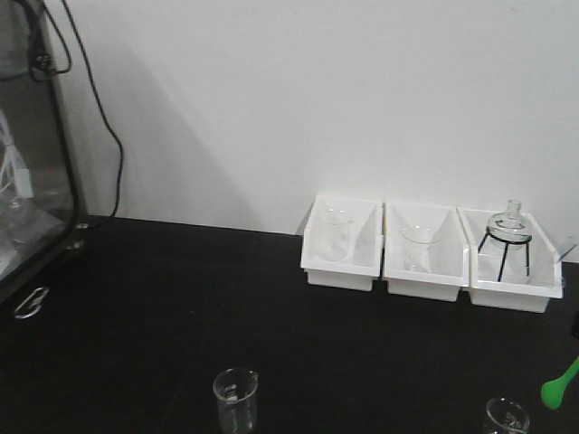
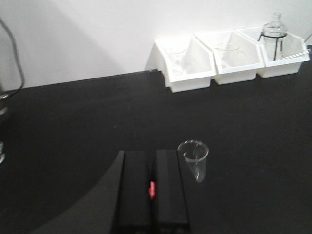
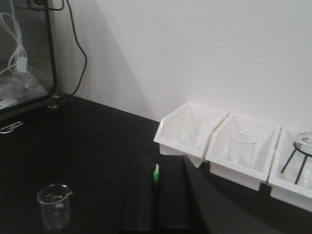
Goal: Sort red and green spoons into left cabinet
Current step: 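Drive the base away from the bench carrying both spoons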
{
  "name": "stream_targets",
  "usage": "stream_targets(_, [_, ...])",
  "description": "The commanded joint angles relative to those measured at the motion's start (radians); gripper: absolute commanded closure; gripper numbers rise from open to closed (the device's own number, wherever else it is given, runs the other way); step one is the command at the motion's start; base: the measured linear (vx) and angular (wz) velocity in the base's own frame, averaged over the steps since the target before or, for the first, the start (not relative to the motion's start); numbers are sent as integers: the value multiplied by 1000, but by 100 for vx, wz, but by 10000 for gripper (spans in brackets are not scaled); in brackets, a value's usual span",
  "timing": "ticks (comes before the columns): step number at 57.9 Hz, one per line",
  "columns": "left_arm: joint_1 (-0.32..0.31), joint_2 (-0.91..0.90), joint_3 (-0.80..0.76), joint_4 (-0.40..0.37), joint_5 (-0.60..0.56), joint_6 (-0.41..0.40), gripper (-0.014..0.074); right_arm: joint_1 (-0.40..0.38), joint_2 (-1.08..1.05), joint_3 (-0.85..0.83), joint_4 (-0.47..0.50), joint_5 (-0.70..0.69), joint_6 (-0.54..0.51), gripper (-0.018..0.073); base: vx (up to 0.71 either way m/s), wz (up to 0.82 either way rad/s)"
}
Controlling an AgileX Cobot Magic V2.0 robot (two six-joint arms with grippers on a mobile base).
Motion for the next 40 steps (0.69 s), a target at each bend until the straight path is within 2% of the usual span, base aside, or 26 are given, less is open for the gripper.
stream_targets(1, [0, 4, -26, -14, -74, -8, 596, -1, -1, -30, 32, -22, 0, 564, -20, 42])
stream_targets(40, [0, 4, -26, -14, -74, -8, 596, -1, -1, -30, 32, -22, 0, 564, -22, 43])
